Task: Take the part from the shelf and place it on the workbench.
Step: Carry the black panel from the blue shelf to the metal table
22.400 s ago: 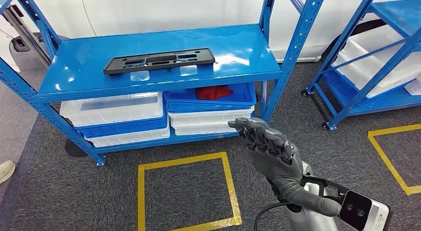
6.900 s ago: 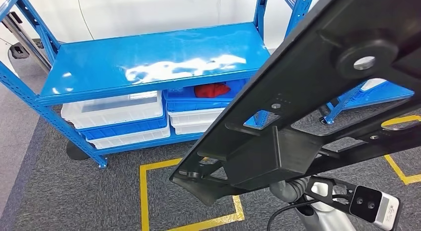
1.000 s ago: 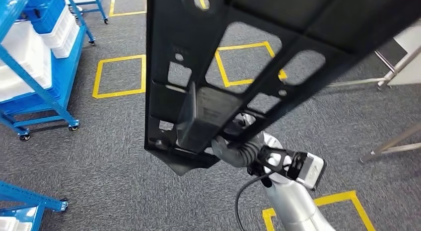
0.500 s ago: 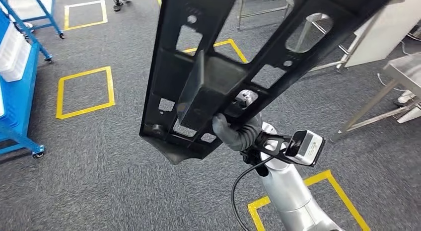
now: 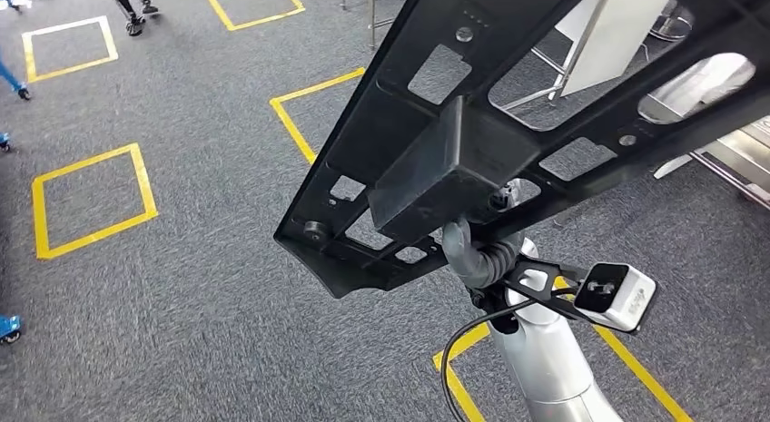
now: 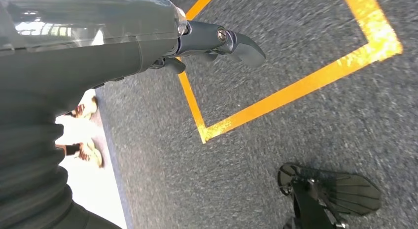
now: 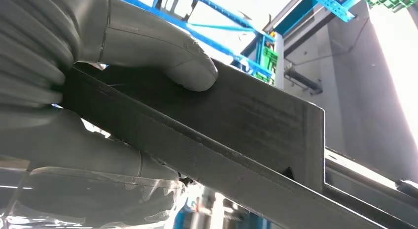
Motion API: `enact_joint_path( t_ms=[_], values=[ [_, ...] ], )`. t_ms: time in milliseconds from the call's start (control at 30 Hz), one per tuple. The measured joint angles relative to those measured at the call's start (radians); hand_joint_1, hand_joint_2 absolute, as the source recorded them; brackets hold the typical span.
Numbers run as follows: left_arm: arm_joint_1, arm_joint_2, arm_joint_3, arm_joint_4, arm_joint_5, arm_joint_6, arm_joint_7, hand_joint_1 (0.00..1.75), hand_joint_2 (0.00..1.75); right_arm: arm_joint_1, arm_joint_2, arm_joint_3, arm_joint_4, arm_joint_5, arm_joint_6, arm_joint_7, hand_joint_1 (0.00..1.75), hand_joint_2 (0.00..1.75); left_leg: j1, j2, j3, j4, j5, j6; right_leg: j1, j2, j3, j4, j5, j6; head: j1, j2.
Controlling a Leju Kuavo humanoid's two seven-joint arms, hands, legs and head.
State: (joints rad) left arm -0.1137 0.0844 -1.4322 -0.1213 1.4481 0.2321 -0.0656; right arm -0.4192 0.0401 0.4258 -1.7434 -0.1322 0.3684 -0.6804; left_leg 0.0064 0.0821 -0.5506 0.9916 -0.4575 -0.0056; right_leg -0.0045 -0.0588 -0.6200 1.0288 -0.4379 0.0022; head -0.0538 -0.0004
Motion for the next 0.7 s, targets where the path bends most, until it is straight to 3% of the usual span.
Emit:
enact_joint_path(
  t_ms=[33,100,167,233,300,333,367,400,467,533,600,633,700],
  values=[
    [-0.001,0.000,0.000,0.000,0.000,0.000,0.000,0.00,1.75,0.004,-0.001,0.000,-0.008,0.003,-0.001,0.000,1.75,1.75,-0.002,0.009,0.004,0.000,-0.004,-0.006,0.004,-0.005,0.008,-0.015,-0.001,-0.005,0.000,0.000],
    [-0.004,0.000,-0.001,0.000,0.000,0.000,-0.004,0.00,1.75,0.017,-0.001,-0.001,-0.023,0.008,-0.004,0.000,1.75,1.75,0.000,0.022,0.011,-0.002,-0.009,-0.018,0.005,0.017,0.010,-0.017,0.000,-0.015,0.000,0.000],
    [-0.008,0.000,-0.001,0.000,0.000,-0.001,-0.008,0.00,1.75,0.027,-0.001,-0.002,-0.036,0.010,-0.006,0.000,1.75,1.75,0.005,-0.005,0.005,0.026,-0.033,-0.028,0.000,0.036,0.015,-0.024,0.005,-0.027,0.000,0.000],
    [-0.007,0.000,-0.001,0.000,0.000,-0.002,-0.009,0.00,1.75,0.033,-0.001,-0.002,-0.043,0.010,-0.007,0.000,1.75,1.75,0.008,-0.054,-0.042,0.134,-0.094,-0.034,-0.002,0.056,0.017,-0.027,0.007,-0.036,0.000,0.000],
    [-0.003,0.001,-0.001,0.000,0.000,-0.003,-0.008,0.00,1.75,0.040,-0.001,-0.002,-0.044,0.010,-0.006,0.000,1.75,1.75,0.009,-0.072,-0.108,0.265,-0.145,-0.036,0.000,0.081,0.017,-0.026,0.007,-0.039,0.000,0.000],
    [-0.001,0.001,-0.001,0.000,0.000,-0.003,-0.007,0.00,1.75,0.044,-0.001,-0.002,-0.044,0.010,-0.004,0.000,1.75,1.75,0.010,-0.074,-0.125,0.292,-0.144,-0.037,0.001,0.095,0.018,-0.025,0.006,-0.039,0.000,0.000],
    [-0.001,0.001,-0.001,0.000,0.000,-0.003,-0.006,0.00,1.75,0.047,-0.001,-0.002,-0.044,0.011,-0.001,0.000,1.75,1.75,0.010,-0.075,-0.122,0.274,-0.120,-0.036,0.001,0.109,0.018,-0.023,0.006,-0.038,0.000,0.000],
    [-0.001,0.001,-0.001,0.000,0.000,-0.003,-0.006,0.00,1.75,0.048,-0.001,-0.001,-0.044,0.012,0.003,0.000,1.75,1.75,0.011,-0.081,-0.104,0.222,-0.082,-0.034,0.001,0.123,0.020,-0.021,0.004,-0.037,0.000,0.000],
    [-0.001,0.002,-0.001,0.000,0.000,-0.003,-0.005,0.00,1.75,0.049,-0.001,-0.001,-0.044,0.015,0.008,0.000,1.75,1.75,0.013,-0.117,-0.047,0.082,-0.014,-0.028,0.000,0.146,0.020,-0.016,0.001,-0.031,0.000,0.000],
    [-0.001,0.003,-0.001,0.000,0.000,-0.003,-0.005,0.00,1.75,0.049,-0.001,0.000,-0.044,0.017,0.009,0.000,1.75,1.75,0.012,-0.145,-0.018,0.016,0.003,-0.021,-0.001,0.166,0.015,-0.012,0.001,-0.021,0.000,0.000],
    [-0.003,0.003,-0.001,0.000,0.000,-0.003,-0.004,0.00,1.75,0.051,-0.001,0.000,-0.044,0.018,0.009,-0.001,1.75,1.75,0.010,-0.136,-0.013,0.010,0.002,-0.012,-0.004,0.183,0.010,-0.015,0.005,-0.007,0.000,0.000],
    [-0.005,0.003,-0.001,0.000,0.000,-0.003,-0.003,0.00,1.75,0.052,-0.001,0.000,-0.045,0.018,0.010,-0.001,1.75,1.75,0.010,-0.126,-0.011,0.005,0.005,-0.005,-0.004,0.175,0.008,-0.012,0.002,-0.002,0.000,0.000],
    [-0.007,0.002,-0.001,0.000,0.000,-0.004,-0.003,0.00,1.75,0.051,-0.001,0.000,-0.045,0.018,0.010,-0.001,1.75,1.75,0.012,-0.105,-0.006,-0.007,0.012,0.008,-0.002,0.129,-0.016,0.037,-0.030,0.006,0.000,0.000]
  ],
)
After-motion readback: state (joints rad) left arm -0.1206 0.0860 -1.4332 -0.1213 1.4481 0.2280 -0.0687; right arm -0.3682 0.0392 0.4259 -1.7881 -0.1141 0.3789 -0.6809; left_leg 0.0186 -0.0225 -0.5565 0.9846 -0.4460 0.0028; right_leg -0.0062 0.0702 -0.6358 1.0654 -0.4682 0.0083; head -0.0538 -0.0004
